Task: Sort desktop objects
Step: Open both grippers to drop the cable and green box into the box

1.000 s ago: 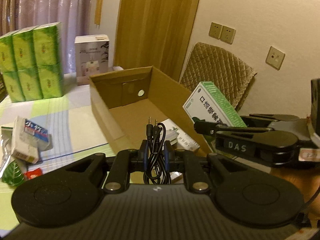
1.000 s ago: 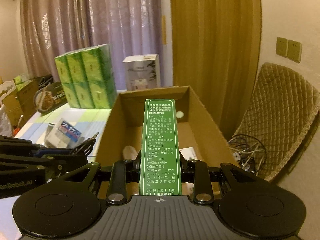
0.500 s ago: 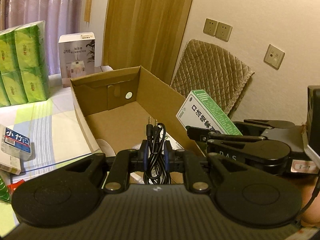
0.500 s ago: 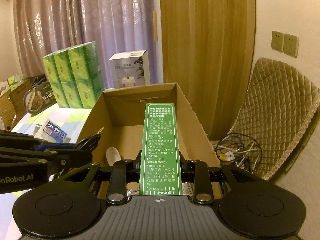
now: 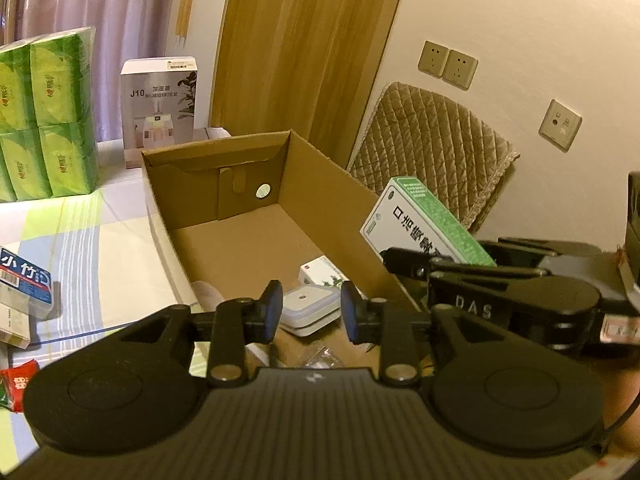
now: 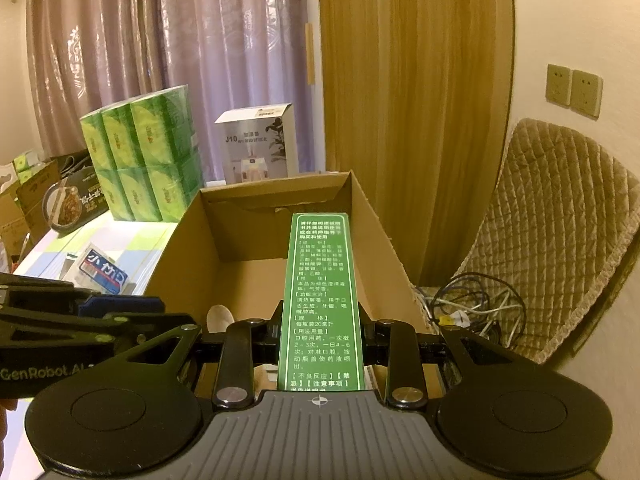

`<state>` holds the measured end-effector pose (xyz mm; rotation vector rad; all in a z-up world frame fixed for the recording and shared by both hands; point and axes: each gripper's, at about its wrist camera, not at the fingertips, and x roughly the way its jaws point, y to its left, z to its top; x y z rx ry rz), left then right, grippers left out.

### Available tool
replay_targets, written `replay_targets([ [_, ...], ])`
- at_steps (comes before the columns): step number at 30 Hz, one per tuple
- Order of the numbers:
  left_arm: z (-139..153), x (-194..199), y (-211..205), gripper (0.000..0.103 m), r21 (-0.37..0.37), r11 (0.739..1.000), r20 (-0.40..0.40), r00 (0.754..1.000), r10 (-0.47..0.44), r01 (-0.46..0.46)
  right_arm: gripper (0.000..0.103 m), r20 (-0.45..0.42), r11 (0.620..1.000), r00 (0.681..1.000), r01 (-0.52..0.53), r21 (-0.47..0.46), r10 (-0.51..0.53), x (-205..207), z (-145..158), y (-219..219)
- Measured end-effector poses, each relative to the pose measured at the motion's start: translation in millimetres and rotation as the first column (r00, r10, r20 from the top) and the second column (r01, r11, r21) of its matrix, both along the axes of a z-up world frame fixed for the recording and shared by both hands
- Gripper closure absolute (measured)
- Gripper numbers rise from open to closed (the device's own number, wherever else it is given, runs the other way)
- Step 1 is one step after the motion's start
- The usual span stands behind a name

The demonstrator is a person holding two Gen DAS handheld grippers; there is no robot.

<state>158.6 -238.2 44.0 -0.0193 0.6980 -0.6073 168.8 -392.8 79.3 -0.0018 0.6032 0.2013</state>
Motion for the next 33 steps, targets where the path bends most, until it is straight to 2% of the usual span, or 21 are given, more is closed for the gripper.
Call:
replay_targets([
  [23, -3.9, -15.3, 30.7, 0.075, 0.02, 0.998, -0.006, 0.998, 0.063, -0.063, 0.076, 0.007, 1.0, 1.0, -0.005, -0.023, 0.005, 8.7, -6.2, 14.2],
  [24, -4.3, -15.1, 31.5, 0.075, 0.019, 0.998, -0.007, 0.998, 0.064, -0.064, 0.072, 0.011, 1.0, 1.0, -0.002, -0.023, 0.002, 9.6, -7.2, 13.8],
  [25, -4.3, -15.3, 32.0, 0.075, 0.019, 0.998, -0.008, 0.998, 0.066, -0.065, 0.064, 0.012, 1.0, 1.0, 0.002, -0.026, -0.002, 10.1, -7.9, 13.5],
  [26, -4.4, -15.6, 32.7, 0.075, 0.019, 0.998, -0.009, 0.998, 0.067, -0.066, 0.038, 0.013, 1.0, 1.0, 0.009, -0.026, -0.009, 10.4, -8.6, 13.0],
  [27, -4.6, -15.6, 33.4, 0.075, 0.02, 0.998, -0.009, 0.998, 0.068, -0.067, 0.025, 0.016, 1.0, 1.0, 0.015, -0.022, -0.015, 9.6, -9.1, 12.2],
  [33, -9.8, -18.2, 40.3, 0.073, 0.019, 0.997, -0.016, 0.997, 0.08, -0.079, 0.025, 0.012, 1.0, 1.0, 0.018, -0.012, -0.018, 0.4, -12.3, 8.7],
])
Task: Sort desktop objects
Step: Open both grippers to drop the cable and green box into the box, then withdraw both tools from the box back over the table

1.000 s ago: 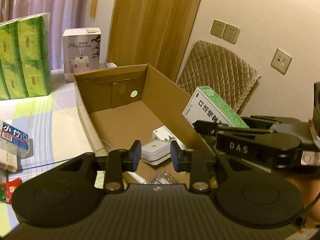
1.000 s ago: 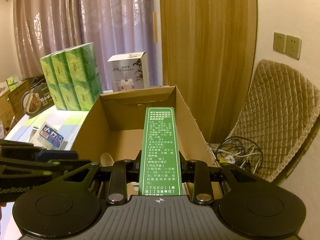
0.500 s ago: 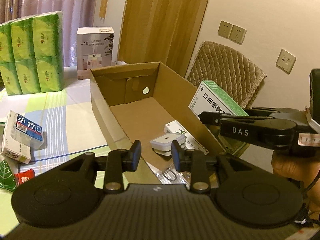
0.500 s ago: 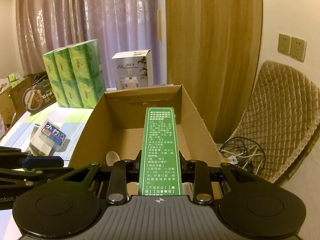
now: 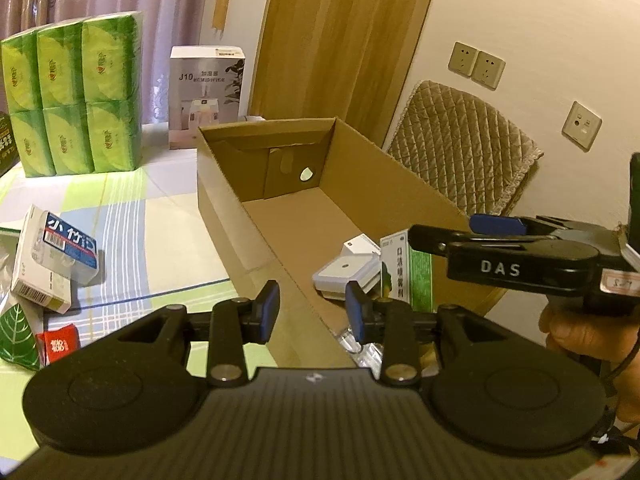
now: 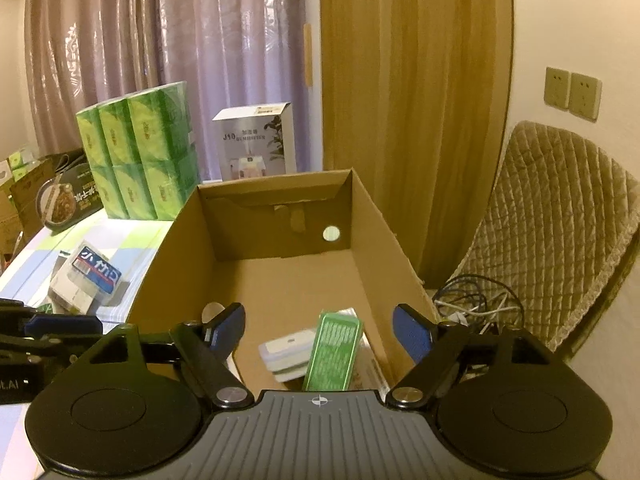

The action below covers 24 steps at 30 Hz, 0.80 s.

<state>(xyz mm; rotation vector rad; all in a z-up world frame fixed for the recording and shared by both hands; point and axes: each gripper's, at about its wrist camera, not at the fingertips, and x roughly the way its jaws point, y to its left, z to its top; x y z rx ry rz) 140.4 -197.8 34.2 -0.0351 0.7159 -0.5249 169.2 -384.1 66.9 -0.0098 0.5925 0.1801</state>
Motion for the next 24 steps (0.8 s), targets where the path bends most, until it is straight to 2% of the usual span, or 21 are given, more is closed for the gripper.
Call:
replay_targets([
  [15, -14.7, -22.7, 40.2, 0.07, 0.007, 0.998, -0.035, 0.998, 0.059, -0.059, 0.022, 0.0, 1.0, 1.0, 0.014, 0.022, -0.014, -36.2, 1.2, 2.8],
  [24, -19.0, -42.0, 90.7, 0.069, 0.029, 0.99, -0.051, 0.989, 0.137, -0.136, 0.02, 0.012, 0.998, 0.999, -0.051, 0.048, 0.05, -59.2, 9.2, 36.2],
])
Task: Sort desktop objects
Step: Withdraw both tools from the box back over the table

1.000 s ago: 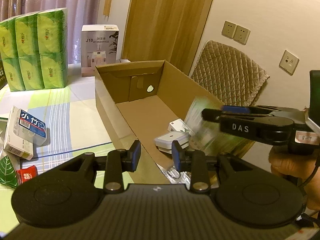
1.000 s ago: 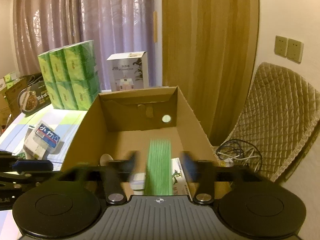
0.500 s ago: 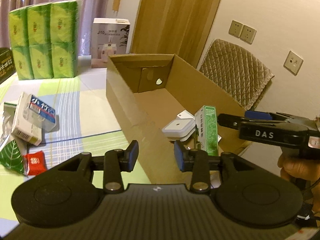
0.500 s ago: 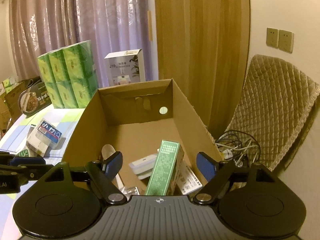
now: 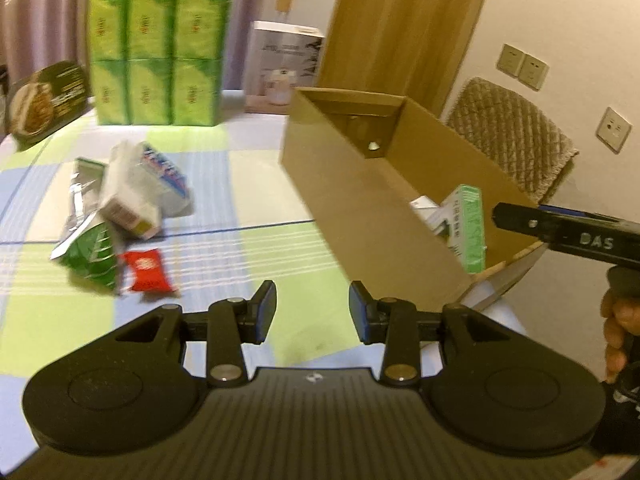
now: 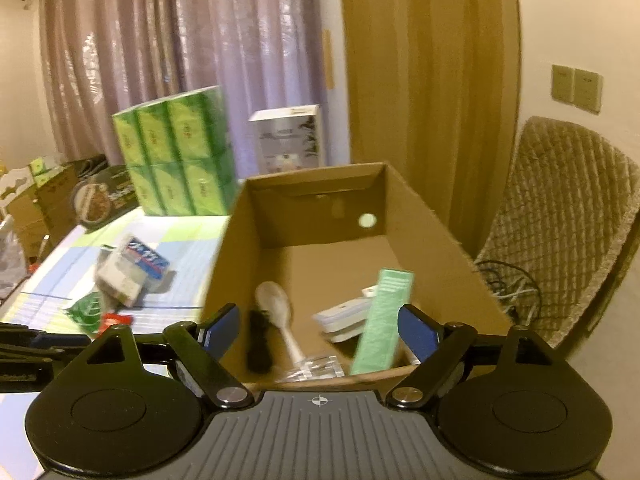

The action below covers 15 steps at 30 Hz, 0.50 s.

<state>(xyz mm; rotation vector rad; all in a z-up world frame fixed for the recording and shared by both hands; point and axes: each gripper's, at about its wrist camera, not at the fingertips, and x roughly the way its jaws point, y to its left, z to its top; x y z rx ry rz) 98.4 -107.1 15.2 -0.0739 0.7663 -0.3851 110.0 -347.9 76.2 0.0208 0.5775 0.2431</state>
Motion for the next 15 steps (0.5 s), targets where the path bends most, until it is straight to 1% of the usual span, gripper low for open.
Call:
replay_targets([
  [7, 2.6, -11.6, 49.2, 0.064, 0.025, 0.997, 0.003, 0.997, 0.074, -0.074, 0.019, 0.008, 0.997, 0.997, -0.081, 0.002, 0.081, -15.2, 5.4, 39.6],
  [13, 9.2, -18.8, 90.5, 0.057, 0.034, 0.991, 0.018, 0.992, 0.128, -0.128, 0.018, 0.017, 0.988, 0.988, -0.153, -0.011, 0.154, -23.6, 10.4, 75.9],
  [15, 11.4, -20.1, 101.1, 0.052, 0.04, 0.989, 0.024, 0.99, 0.138, -0.139, 0.017, 0.019, 0.985, 0.985, -0.173, -0.015, 0.173, -25.7, 11.4, 86.9],
])
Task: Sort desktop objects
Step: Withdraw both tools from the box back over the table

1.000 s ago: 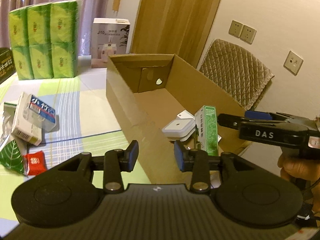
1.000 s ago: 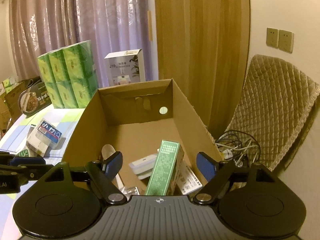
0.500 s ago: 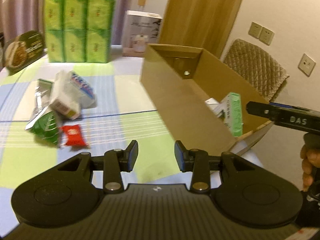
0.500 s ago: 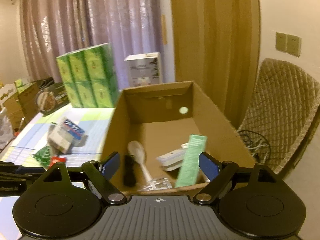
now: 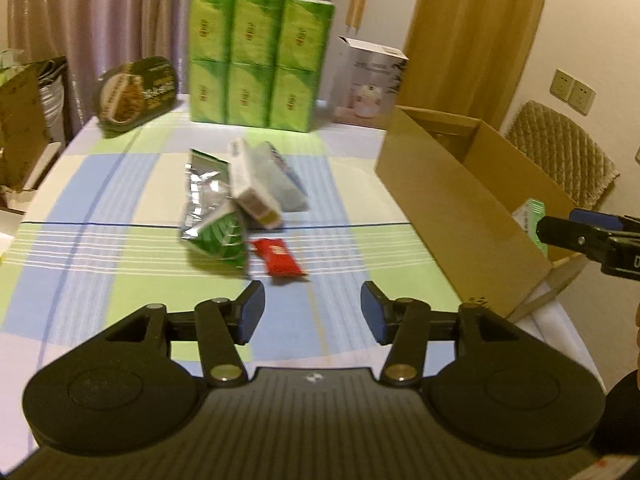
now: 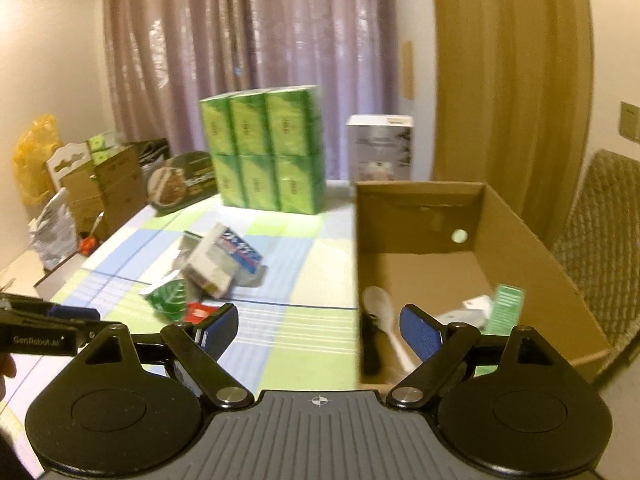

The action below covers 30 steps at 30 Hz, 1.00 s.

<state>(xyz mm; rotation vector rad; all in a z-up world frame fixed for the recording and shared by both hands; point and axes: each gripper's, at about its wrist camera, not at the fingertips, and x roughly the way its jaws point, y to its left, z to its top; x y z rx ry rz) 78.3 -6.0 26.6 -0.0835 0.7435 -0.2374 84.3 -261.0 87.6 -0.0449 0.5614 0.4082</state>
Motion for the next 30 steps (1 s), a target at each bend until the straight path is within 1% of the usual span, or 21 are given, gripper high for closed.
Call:
replay_targets([
  [3, 2.3, -2.4, 14.9, 0.047, 0.008, 1.0, 0.008, 1.0, 0.015, -0.015, 0.017, 0.001, 1.0, 1.0, -0.029, -0.007, 0.029, -2.2, 1.2, 15.3],
  [7, 4.0, -3.7, 34.1, 0.042, 0.013, 0.999, 0.016, 0.999, 0.037, -0.037, 0.016, 0.004, 0.998, 0.998, -0.067, -0.019, 0.067, -5.1, 2.2, 34.9],
  [9, 4.1, -4.3, 42.4, 0.038, 0.023, 0.999, 0.014, 0.999, 0.042, -0.042, 0.015, 0.003, 0.996, 0.997, -0.083, -0.021, 0.083, -6.0, 1.3, 44.1],
  [15, 3.1, -6.1, 61.2, 0.034, 0.05, 0.997, 0.005, 0.998, 0.066, -0.066, 0.014, -0.018, 0.993, 0.993, -0.118, -0.016, 0.118, -7.4, -6.4, 67.1],
  [22, 0.2, -4.4, 79.2, 0.03, 0.052, 0.993, -0.002, 0.994, 0.105, -0.105, 0.012, -0.049, 0.988, 0.987, -0.156, -0.023, 0.155, -6.5, -19.3, 87.2],
  [26, -4.2, -1.1, 84.4, 0.025, 0.055, 0.992, -0.01, 0.994, 0.11, -0.109, 0.011, -0.062, 0.986, 0.984, -0.167, -0.025, 0.165, -4.8, -24.1, 93.6],
  [30, -10.9, 5.6, 86.5, 0.024, 0.062, 0.992, -0.02, 0.994, 0.109, -0.107, 0.011, -0.076, 0.985, 0.983, -0.172, -0.033, 0.169, 0.2, -30.3, 99.3],
])
